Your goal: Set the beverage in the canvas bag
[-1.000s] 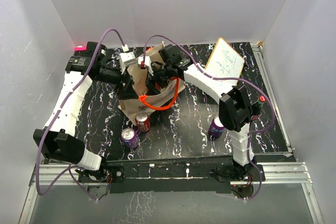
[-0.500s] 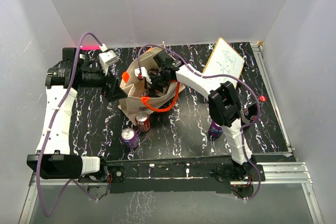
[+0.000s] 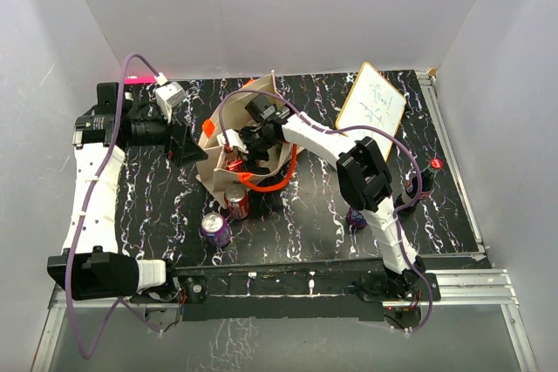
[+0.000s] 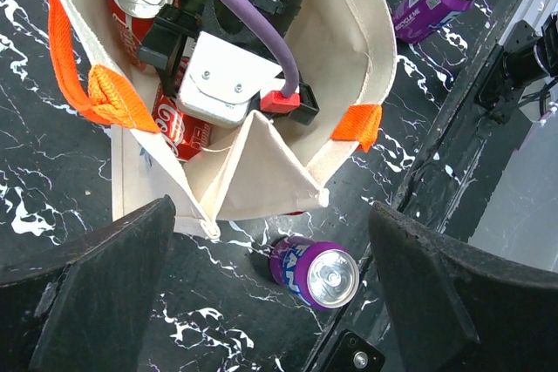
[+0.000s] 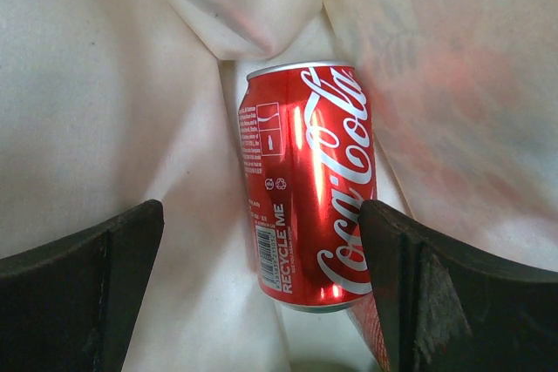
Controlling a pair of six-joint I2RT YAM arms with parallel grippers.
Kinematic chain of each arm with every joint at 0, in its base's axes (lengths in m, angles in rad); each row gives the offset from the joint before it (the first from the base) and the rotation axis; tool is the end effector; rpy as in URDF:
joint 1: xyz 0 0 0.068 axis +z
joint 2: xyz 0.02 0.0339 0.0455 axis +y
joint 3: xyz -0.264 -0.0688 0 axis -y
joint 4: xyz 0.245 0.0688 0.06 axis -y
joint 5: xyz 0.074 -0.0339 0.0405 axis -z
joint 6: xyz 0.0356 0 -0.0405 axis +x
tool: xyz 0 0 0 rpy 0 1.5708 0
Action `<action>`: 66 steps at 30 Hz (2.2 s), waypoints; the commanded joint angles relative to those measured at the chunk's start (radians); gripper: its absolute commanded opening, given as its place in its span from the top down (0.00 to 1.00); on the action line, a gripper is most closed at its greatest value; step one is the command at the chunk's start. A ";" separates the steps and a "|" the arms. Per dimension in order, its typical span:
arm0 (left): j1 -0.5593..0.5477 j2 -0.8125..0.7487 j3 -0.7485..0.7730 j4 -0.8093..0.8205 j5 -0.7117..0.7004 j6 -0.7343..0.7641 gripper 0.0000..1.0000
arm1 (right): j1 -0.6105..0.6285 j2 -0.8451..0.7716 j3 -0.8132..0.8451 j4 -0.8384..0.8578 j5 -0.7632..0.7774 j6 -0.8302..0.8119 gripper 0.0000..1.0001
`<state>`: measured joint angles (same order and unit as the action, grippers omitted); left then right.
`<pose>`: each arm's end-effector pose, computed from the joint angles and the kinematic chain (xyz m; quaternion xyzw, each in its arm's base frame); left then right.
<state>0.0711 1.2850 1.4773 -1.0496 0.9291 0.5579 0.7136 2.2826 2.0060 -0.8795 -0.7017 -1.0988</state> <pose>0.2384 -0.0116 0.4004 0.3537 0.7753 -0.3026 0.4268 0.3518 0.3350 0.2116 -0.7670 0.5111 0.2931 0.2541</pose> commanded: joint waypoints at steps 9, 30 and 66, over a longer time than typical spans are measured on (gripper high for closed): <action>0.023 -0.011 0.015 0.012 0.061 -0.026 0.09 | 0.015 0.067 0.002 -0.056 0.116 -0.066 0.00; 0.026 -0.005 0.004 0.011 0.061 -0.026 0.09 | 0.020 0.130 -0.082 -0.101 0.182 -0.111 0.00; 0.027 0.002 0.025 0.126 0.114 -0.071 0.10 | -0.017 -0.143 0.078 0.103 -0.048 0.324 0.92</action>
<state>0.0906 1.2900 1.4776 -0.9859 0.9951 0.5159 0.7086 2.2742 2.0460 -0.9016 -0.6613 -0.8890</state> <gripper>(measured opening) 0.903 0.680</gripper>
